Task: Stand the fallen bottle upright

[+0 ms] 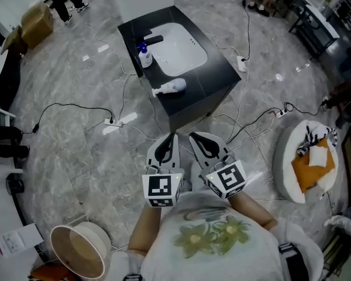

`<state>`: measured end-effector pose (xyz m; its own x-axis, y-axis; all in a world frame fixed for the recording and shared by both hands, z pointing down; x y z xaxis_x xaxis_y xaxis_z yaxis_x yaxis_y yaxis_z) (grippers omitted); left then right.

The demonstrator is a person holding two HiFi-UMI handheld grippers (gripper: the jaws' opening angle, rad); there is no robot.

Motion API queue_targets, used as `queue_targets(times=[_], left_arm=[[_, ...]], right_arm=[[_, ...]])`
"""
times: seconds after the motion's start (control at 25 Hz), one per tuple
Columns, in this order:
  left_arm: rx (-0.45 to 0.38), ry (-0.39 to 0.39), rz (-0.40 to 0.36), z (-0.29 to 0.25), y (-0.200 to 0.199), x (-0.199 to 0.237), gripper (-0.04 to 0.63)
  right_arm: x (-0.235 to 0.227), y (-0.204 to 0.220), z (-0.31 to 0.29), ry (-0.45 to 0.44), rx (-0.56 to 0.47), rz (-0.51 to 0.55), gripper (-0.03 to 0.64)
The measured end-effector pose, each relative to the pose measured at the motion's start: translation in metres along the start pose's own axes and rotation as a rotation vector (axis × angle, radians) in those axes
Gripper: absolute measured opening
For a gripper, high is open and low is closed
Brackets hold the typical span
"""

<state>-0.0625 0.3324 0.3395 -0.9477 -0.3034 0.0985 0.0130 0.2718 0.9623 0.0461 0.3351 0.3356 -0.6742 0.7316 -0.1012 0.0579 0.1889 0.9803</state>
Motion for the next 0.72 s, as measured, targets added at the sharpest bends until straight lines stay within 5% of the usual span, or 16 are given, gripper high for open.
queue_targets(times=[0.72], left_arm=[[0.085, -0.047, 0.034, -0.133, -0.005, 0.036, 0.015]], right_arm=[[-0.123, -0.004, -0.094, -0.101, 0.097, 0.028, 0.043]])
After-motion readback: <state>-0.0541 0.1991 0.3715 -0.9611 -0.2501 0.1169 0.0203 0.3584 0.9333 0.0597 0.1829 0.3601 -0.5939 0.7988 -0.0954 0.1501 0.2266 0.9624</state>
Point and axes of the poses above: the fingertips, and each gripper's own axes: z backward along the fingers, x to its left, y out of its underside, the point moved 6 cm from there along z, backward along the fingers, and after that the axes turned 8 degrees about -y, right-handed, at the moved point
